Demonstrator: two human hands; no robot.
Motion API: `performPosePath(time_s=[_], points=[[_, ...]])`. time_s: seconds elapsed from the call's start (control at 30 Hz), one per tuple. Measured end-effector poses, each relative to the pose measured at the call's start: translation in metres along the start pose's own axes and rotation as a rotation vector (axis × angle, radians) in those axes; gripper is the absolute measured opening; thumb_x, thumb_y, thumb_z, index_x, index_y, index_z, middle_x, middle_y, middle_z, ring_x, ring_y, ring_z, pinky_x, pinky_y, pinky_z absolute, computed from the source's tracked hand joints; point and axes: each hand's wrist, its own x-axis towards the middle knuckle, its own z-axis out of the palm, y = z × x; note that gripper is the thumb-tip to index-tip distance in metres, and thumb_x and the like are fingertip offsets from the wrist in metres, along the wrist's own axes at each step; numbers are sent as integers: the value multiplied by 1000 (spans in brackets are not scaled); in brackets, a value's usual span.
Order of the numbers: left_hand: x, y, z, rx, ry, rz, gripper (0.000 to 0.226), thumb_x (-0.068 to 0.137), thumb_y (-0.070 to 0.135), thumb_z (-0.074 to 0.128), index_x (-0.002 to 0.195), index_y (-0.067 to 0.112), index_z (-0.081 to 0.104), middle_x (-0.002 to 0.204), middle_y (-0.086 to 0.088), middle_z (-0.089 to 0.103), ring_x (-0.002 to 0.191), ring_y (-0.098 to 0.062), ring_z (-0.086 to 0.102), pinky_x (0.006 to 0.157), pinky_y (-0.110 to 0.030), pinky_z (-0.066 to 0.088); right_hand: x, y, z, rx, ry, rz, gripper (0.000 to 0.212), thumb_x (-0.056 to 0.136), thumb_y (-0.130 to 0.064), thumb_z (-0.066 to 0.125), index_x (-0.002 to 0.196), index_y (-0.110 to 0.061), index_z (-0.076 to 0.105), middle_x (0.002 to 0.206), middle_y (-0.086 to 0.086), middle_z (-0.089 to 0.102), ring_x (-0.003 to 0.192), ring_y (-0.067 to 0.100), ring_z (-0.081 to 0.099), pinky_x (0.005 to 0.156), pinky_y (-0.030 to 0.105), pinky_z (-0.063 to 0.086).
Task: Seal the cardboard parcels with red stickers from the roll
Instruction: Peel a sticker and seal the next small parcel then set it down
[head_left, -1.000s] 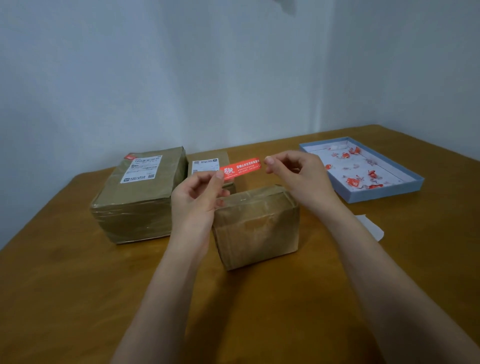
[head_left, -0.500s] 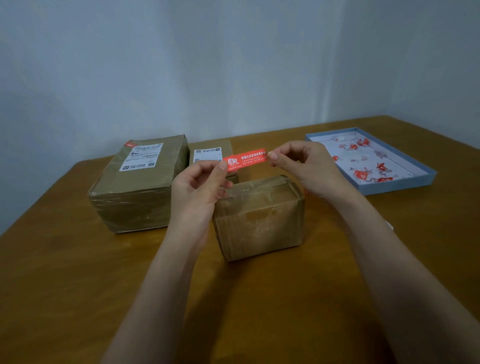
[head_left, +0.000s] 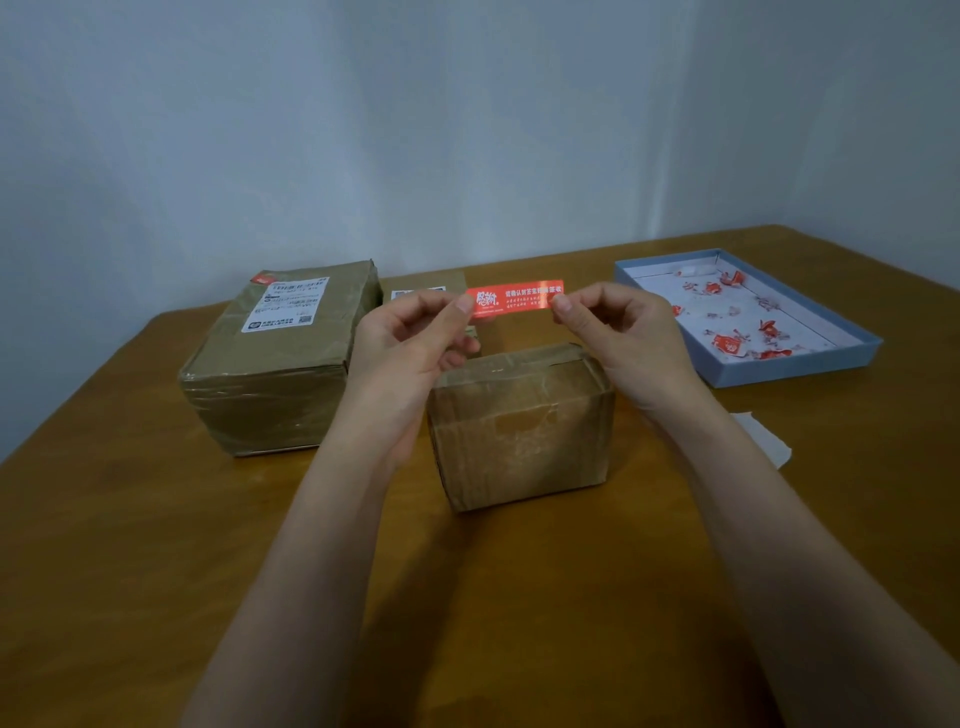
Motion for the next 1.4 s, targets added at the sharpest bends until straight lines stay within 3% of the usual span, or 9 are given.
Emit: performPosePath(time_s=[0.23, 0.37, 0.43, 0.5, 0.6, 0.7, 0.8, 1.03, 1.4], points=[[3, 1, -7, 180, 64, -68, 14, 81, 29, 74, 87, 17, 73, 79, 2, 68, 79, -11, 61, 80, -31, 51, -3, -2, -2, -62, -39, 42, 19, 90, -35, 63, 85, -18, 70, 81, -8, 67, 84, 2, 60, 76, 19, 44], [3, 2, -6, 284, 95, -115, 14, 80, 33, 75, 81, 20, 73, 98, 4, 69, 114, -19, 56, 100, -43, 47, -6, -1, -1, -130, -22, 42, 21, 89, -36, 64, 83, -17, 70, 87, -2, 69, 91, 11, 62, 82, 30, 51], [4, 1, -5, 318, 94, -130, 18, 80, 36, 75, 81, 18, 73, 103, 4, 70, 118, -19, 54, 100, -43, 46, -7, 0, 1, -162, -4, 49, 22, 88, -37, 65, 82, -16, 70, 87, -2, 69, 92, 12, 62, 84, 33, 52], [4, 1, -5, 347, 82, -143, 20, 80, 35, 76, 80, 15, 73, 97, 3, 71, 108, -13, 58, 98, -43, 48, -9, 1, 2, -187, 8, 61, 23, 87, -38, 66, 81, -16, 70, 87, -3, 68, 92, 10, 61, 85, 25, 51], [5, 0, -6, 383, 73, -156, 17, 80, 31, 77, 74, 16, 73, 88, 3, 72, 102, -11, 61, 98, -44, 48, -14, 1, 3, -250, 15, 80, 23, 88, -35, 65, 82, -14, 70, 87, -6, 68, 90, 5, 59, 74, -2, 37], [6, -1, -5, 430, 71, -191, 13, 81, 27, 77, 76, 15, 73, 88, 8, 68, 114, -13, 55, 97, -41, 48, -17, 3, 6, -293, 25, 74, 18, 89, -33, 65, 80, -17, 69, 87, -8, 67, 89, 2, 58, 74, 6, 40], [7, -3, -6, 455, 66, -222, 13, 81, 25, 76, 80, 13, 73, 90, 11, 65, 120, -15, 51, 96, -38, 47, -18, 4, 10, -353, 15, 43, 15, 87, -28, 67, 75, -20, 66, 87, -7, 65, 87, 2, 57, 68, 2, 41], [7, -5, -7, 525, 64, -250, 14, 82, 26, 76, 79, 13, 73, 114, -1, 67, 128, -19, 47, 92, -33, 40, -20, 1, 14, -449, 15, 1, 19, 87, -23, 67, 68, -22, 61, 83, -6, 63, 81, 3, 55, 66, 2, 39], [7, -7, -5, 555, 59, -266, 14, 83, 25, 75, 82, 11, 72, 113, 1, 64, 129, -19, 45, 85, -30, 35, -20, 4, 20, -489, 47, 12, 23, 86, -22, 66, 65, -22, 58, 82, -7, 61, 86, 10, 56, 80, 29, 47]])
